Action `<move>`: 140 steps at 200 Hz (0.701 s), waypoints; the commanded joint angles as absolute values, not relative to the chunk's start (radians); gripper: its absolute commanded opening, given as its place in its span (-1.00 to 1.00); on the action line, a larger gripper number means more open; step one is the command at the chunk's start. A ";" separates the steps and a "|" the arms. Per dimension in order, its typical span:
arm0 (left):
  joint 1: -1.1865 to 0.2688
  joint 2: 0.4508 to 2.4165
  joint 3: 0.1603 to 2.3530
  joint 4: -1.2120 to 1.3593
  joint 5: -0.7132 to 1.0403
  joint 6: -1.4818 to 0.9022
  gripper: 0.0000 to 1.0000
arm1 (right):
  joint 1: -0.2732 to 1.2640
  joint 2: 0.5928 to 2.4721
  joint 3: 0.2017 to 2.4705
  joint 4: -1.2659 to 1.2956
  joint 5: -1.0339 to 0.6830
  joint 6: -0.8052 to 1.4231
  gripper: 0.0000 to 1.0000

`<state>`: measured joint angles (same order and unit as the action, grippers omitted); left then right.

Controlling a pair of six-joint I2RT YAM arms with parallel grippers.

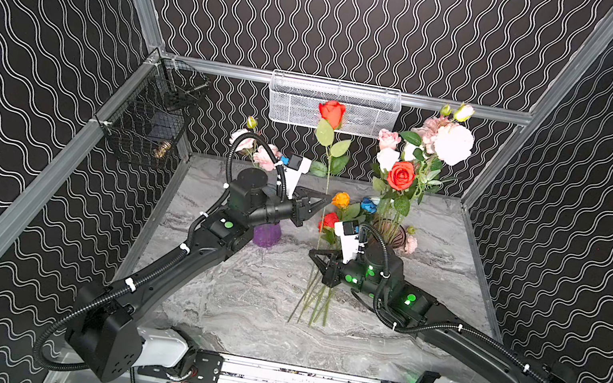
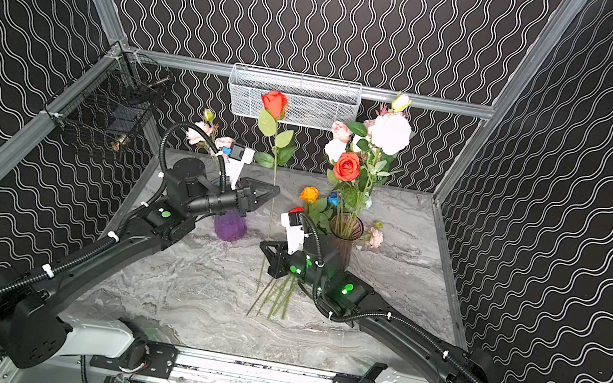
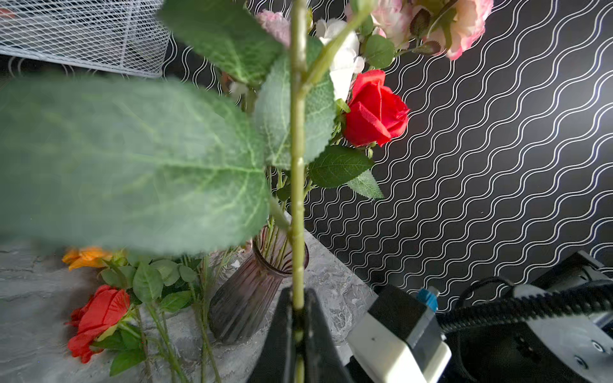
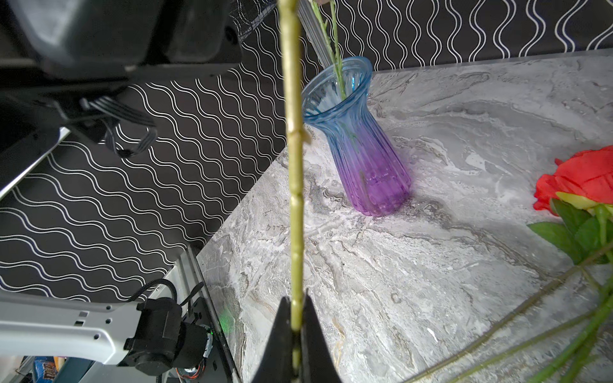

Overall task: Arrange the flowers into the vase
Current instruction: 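Raise the red rose above the blue-purple vase with the left gripper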

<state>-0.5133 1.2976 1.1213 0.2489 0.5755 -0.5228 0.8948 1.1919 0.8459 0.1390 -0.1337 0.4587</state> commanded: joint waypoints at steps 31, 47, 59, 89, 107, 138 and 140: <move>-0.512 1.265 1.240 0.150 0.428 -0.425 -1.00 | 0.896 1.140 0.828 0.139 -0.085 0.433 0.04; -0.513 1.244 1.321 0.064 0.276 -0.322 -1.00 | 0.896 1.112 0.801 0.141 -0.034 0.438 0.10; -0.512 1.233 1.382 0.018 0.152 -0.243 -1.00 | 0.896 1.097 0.789 0.137 -0.009 0.435 0.11; -0.507 1.261 1.507 -0.011 -0.091 -0.056 -1.00 | 0.896 1.089 0.778 0.140 0.008 0.435 0.12; -0.502 1.281 1.525 0.038 -0.164 0.021 -1.00 | 0.896 1.092 0.777 0.145 0.000 0.435 0.12; -0.478 1.325 1.563 0.081 -0.229 0.112 -1.00 | 0.896 1.099 0.777 0.144 -0.008 0.440 0.11; -0.473 1.328 1.564 0.087 -0.230 0.113 -1.00 | 0.896 1.099 0.776 0.144 -0.009 0.440 0.11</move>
